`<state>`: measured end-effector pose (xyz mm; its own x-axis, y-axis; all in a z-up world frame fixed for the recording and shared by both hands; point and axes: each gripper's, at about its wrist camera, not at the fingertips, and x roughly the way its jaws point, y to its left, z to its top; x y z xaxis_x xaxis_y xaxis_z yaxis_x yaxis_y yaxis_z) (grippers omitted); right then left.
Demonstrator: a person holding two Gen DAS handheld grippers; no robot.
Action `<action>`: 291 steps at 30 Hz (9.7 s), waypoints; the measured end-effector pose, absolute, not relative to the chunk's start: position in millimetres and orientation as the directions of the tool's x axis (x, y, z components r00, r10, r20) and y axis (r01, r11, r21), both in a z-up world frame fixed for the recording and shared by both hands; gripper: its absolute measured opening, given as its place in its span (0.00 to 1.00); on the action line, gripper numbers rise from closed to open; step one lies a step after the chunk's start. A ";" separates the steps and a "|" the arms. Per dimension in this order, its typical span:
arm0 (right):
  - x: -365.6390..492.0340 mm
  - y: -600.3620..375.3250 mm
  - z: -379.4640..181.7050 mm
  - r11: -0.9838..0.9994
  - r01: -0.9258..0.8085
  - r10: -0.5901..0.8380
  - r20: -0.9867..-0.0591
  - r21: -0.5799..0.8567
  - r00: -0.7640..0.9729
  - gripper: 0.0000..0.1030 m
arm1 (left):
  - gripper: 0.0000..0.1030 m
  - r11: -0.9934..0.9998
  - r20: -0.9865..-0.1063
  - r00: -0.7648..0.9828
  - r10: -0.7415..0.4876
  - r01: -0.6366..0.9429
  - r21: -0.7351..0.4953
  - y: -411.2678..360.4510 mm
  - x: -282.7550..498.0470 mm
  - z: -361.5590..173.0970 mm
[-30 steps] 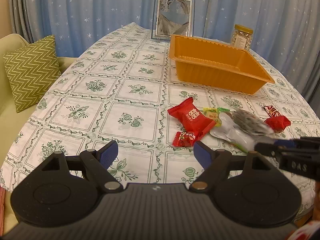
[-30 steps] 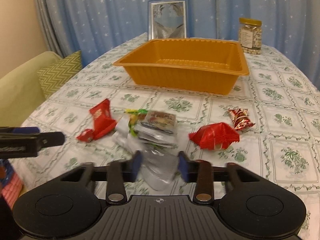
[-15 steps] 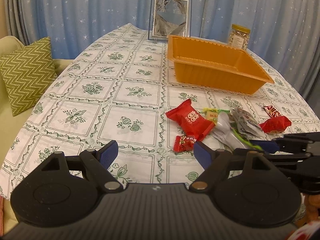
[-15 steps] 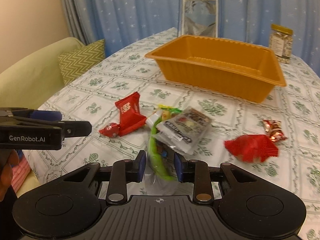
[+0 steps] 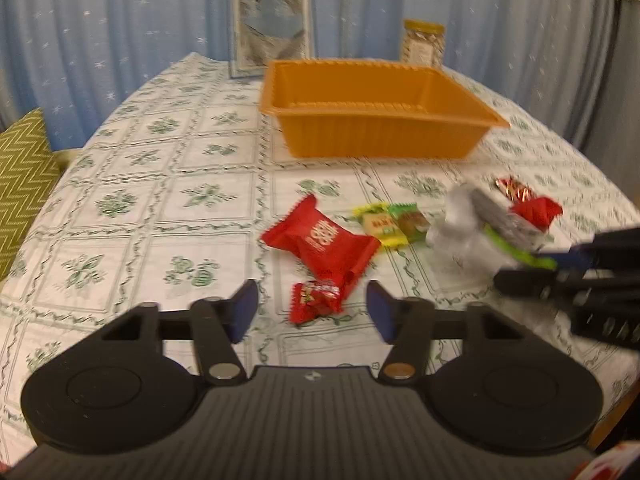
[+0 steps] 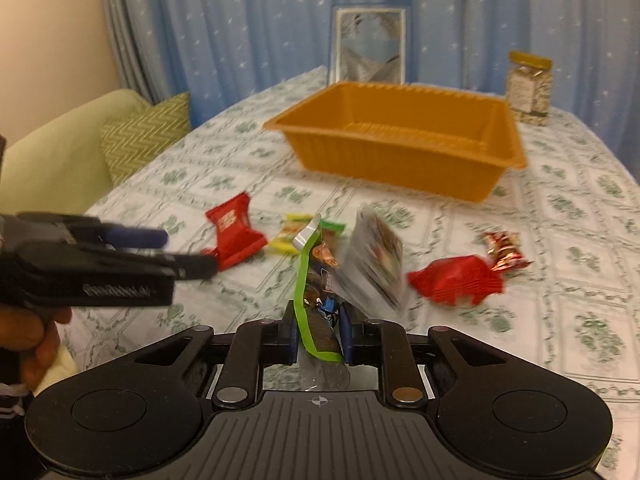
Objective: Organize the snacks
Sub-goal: 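Grasp the small red candy with the left tool while the right tool grasps the green-edged bag, then carry both snacks over the orange tray and open both tools to drop them, then withdraw both open tools from the tray back toward the remaining snacks, then close the right tool on the clear snack packet while the left tool approaches the red candy bag, then carry the red candy bag and clear packet into the tray, opening both tools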
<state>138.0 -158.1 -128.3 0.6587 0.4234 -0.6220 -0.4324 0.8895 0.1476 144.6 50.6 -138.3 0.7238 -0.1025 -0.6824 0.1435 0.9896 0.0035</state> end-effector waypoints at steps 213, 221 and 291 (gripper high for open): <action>185.6 -161.6 -136.0 0.934 -0.331 0.335 -0.655 0.136 0.677 0.37 | 0.31 0.991 -0.681 0.730 -0.062 -0.034 -0.126 50.1 187.6 -131.7; 181.5 -158.3 -123.9 0.927 -0.344 0.359 -0.615 0.148 0.702 0.37 | 0.31 0.993 -0.648 0.759 -0.059 -0.020 -0.114 51.8 178.3 -111.2; 353.6 -179.7 -68.9 0.929 -0.250 0.359 -0.496 0.273 0.790 0.38 | 0.45 0.995 -0.576 0.812 -0.096 0.102 -0.022 38.3 343.6 -80.5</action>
<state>353.6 -179.7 -68.9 0.7903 0.3593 -0.4963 -0.2505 0.9287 0.2734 343.6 38.3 -80.5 0.8115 -0.0961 -0.5764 0.1021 0.9945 -0.0220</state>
